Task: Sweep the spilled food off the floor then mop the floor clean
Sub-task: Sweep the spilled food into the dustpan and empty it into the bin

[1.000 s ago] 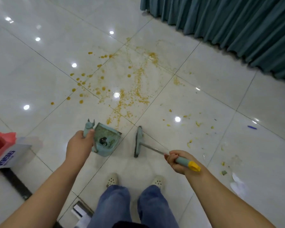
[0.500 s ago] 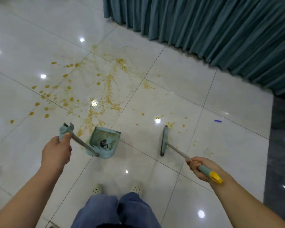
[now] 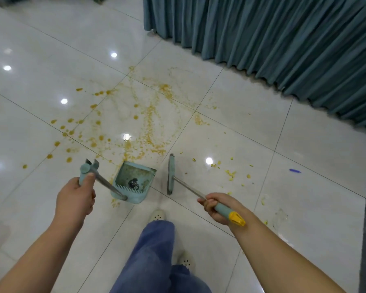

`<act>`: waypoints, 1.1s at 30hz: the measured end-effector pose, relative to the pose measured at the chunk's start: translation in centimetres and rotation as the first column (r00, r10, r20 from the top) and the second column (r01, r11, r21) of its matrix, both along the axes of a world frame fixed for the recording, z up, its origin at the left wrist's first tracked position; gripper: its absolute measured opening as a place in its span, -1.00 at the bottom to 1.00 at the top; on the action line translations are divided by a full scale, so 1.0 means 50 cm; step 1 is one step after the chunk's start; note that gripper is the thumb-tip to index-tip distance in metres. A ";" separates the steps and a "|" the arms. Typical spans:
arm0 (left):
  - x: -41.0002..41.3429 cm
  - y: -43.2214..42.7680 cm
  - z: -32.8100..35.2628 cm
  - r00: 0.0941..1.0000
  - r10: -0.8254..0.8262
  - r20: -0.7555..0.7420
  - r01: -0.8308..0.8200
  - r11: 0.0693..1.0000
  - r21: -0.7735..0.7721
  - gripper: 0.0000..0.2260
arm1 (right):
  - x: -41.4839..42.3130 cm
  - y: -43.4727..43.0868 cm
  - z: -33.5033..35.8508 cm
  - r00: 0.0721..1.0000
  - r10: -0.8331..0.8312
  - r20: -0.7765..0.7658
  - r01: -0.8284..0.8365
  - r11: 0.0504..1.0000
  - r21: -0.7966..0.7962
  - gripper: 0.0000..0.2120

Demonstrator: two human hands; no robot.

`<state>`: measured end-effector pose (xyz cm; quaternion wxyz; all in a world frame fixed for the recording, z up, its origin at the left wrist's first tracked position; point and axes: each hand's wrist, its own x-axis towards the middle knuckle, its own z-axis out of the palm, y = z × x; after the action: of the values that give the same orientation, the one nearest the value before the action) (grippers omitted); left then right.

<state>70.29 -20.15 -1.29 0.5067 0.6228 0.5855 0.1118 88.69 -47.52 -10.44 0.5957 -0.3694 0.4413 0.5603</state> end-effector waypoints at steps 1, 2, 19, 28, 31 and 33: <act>0.012 0.022 -0.001 1.000 0.000 -0.007 0.000 1.000 -0.001 -0.75 | 0.007 0.033 -0.005 1.000 0.002 0.002 -0.002 1.000 0.002 -0.80; 0.024 0.044 -0.001 1.000 -0.002 -0.012 0.002 1.000 -0.003 -0.75 | 0.016 0.065 -0.009 1.000 0.003 0.006 -0.003 1.000 0.002 -0.81; 0.216 0.269 -0.038 0.981 -0.141 -0.130 0.152 0.985 0.082 -0.68 | 0.224 0.070 -0.013 0.847 -0.531 0.023 0.530 0.840 -0.118 -0.81; 0.231 0.271 -0.047 0.959 -0.160 -0.232 0.202 0.965 0.168 -0.61 | 0.212 0.043 0.013 0.884 -0.460 0.085 0.468 0.860 -0.204 -0.84; 0.210 0.273 -0.044 0.963 -0.122 -0.242 0.166 0.971 0.171 -0.61 | 0.205 0.061 0.025 0.921 -0.389 0.025 0.387 0.906 -0.172 -0.74; 0.190 0.273 -0.041 0.965 -0.086 -0.246 0.133 0.975 0.179 -0.60 | 0.199 0.087 0.033 0.947 -0.321 -0.006 0.317 0.938 -0.143 -0.73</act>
<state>79.80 -6.50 -3.32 0.3754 0.7097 0.5926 0.0651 98.64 -43.15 -8.81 0.6447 -0.3258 0.5420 0.4294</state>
